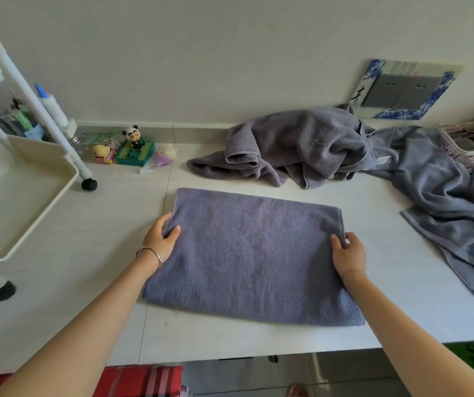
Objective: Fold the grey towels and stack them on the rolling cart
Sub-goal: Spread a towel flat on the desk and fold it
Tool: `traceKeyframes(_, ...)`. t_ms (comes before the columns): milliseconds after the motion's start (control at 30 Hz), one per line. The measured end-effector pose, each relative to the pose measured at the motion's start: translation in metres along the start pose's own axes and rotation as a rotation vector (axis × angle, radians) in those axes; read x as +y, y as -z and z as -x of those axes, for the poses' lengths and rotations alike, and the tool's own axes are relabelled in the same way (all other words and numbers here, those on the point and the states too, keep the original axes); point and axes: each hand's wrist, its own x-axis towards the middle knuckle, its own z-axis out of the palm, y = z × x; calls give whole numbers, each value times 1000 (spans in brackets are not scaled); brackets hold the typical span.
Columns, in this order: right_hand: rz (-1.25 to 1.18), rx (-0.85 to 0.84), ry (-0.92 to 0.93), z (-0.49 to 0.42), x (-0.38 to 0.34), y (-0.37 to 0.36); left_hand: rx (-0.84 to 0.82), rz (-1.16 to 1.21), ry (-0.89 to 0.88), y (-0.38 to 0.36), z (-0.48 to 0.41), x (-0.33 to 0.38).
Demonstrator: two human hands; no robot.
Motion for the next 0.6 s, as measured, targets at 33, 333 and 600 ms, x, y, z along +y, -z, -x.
traceKeyframes(33,16,-9,6,-2,0,0,-8,-12,21,-1,-1,-2)
traceKeyframes(333,-9,-95,-81,-11,-1,11,-61,6,194,13,-2,-7)
traceKeyframes(600,104,-298,-33,31,31,39,-206,-48,140,24,57,-38)
